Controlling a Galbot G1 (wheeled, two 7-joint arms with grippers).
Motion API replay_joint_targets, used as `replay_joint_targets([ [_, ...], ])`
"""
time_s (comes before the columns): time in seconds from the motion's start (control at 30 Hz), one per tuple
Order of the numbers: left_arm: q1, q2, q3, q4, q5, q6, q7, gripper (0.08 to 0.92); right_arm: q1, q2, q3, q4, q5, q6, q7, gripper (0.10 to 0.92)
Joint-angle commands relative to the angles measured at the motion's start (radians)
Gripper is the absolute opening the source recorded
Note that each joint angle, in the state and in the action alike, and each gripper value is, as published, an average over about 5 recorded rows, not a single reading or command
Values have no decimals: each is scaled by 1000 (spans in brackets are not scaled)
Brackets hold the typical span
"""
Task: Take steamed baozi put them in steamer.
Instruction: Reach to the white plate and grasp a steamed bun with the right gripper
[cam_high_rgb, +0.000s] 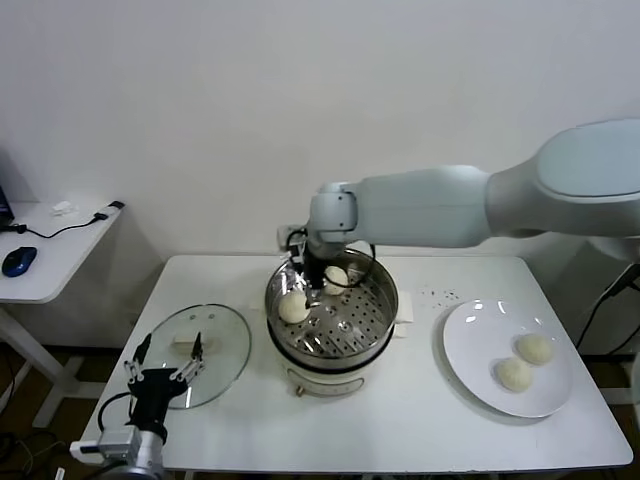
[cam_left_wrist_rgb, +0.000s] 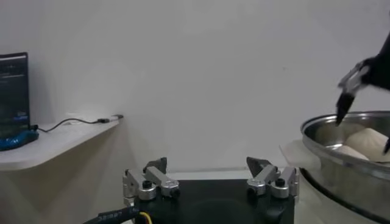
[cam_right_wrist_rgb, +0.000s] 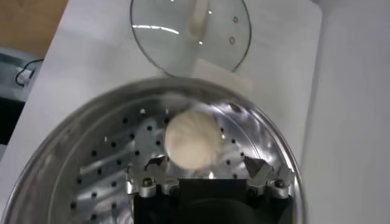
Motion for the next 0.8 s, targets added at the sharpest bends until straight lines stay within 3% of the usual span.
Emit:
replay_joint_targets([
  [0.03,0,0,-1,3,2,-1,-1,823,295,-394,-123,198,-94,112,-185,823],
  [0.37,-7,-3,2,13,4,-4,-1,823,401,-718,-461,299,-394,196,-240,823],
  [0.8,-5,-9,-7,6,6,0,0,823,37,-904,-270,212,-601,181,-197,823],
])
